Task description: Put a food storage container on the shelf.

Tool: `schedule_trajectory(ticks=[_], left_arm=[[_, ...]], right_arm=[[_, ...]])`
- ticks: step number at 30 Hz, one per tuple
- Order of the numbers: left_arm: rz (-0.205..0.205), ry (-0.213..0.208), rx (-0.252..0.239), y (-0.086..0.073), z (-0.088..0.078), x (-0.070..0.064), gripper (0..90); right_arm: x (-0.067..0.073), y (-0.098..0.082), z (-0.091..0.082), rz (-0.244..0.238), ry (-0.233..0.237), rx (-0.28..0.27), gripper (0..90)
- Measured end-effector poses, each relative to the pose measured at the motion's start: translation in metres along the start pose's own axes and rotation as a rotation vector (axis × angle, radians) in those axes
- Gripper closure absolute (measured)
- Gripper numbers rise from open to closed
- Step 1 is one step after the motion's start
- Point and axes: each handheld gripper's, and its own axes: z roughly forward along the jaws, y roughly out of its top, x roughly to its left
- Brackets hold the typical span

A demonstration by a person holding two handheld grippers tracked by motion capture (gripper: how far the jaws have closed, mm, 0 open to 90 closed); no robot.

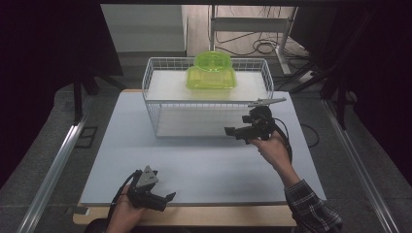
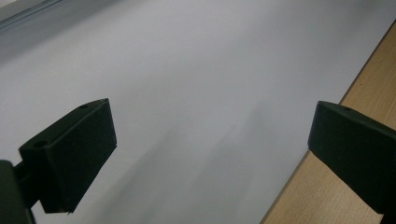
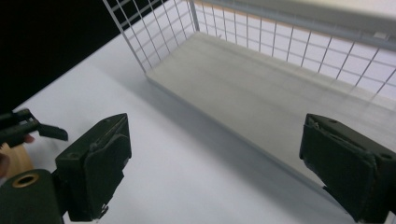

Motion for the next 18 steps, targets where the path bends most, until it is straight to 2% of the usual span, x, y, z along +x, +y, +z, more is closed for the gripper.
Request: schedule_trajectory(ticks=[18], left_arm=[[0.006, 0.004, 0.004, 0.0, 0.0, 0.0, 0.9]], right_arm=[[0.006, -0.046, 0.006, -0.051, -0.057, 0.021, 6.8]])
